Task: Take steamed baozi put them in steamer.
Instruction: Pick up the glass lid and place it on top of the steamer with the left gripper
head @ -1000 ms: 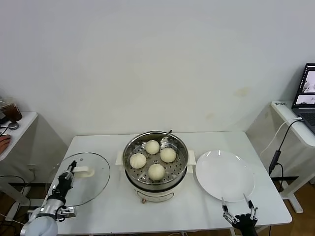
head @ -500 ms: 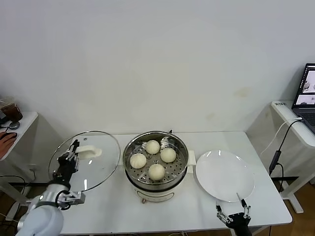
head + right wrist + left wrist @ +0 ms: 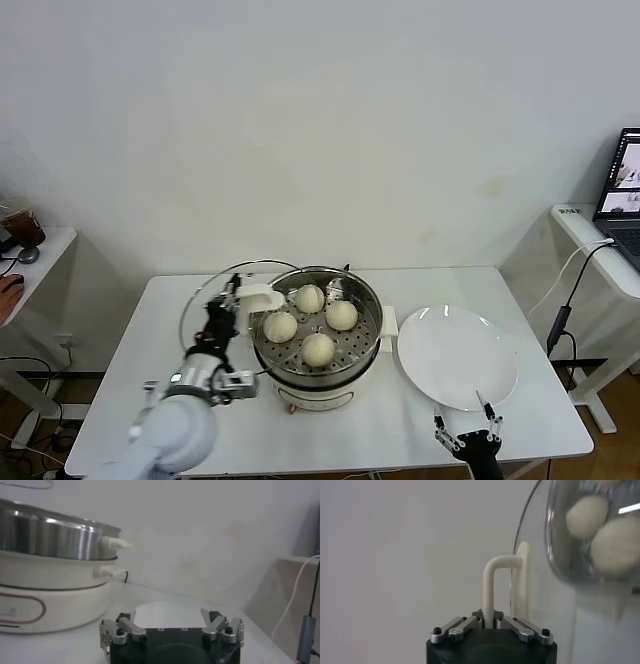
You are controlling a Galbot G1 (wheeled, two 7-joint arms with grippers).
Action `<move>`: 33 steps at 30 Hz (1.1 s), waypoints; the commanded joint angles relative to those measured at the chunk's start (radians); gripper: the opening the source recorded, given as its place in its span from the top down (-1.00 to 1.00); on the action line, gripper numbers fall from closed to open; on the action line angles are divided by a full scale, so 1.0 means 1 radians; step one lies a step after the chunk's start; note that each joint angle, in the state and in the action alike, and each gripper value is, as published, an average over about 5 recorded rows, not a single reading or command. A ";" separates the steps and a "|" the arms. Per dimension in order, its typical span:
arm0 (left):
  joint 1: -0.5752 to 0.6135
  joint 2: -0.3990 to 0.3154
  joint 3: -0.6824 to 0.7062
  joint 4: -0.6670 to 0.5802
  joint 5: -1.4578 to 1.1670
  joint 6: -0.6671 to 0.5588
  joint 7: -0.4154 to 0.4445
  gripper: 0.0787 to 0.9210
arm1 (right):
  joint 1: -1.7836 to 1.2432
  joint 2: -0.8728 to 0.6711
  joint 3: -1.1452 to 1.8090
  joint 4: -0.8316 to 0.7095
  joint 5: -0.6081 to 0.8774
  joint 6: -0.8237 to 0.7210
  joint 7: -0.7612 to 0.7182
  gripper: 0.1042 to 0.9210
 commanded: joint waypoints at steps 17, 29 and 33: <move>-0.200 -0.321 0.282 0.241 0.338 0.062 0.109 0.77 | 0.012 -0.002 -0.003 -0.021 -0.075 0.001 0.032 -0.76; -0.188 -0.328 0.261 0.273 0.340 0.056 0.083 0.77 | 0.010 -0.009 -0.001 -0.023 -0.074 0.005 0.026 -0.76; -0.183 -0.326 0.255 0.275 0.338 0.055 0.078 0.77 | 0.010 -0.010 -0.004 -0.022 -0.074 0.004 0.024 -0.76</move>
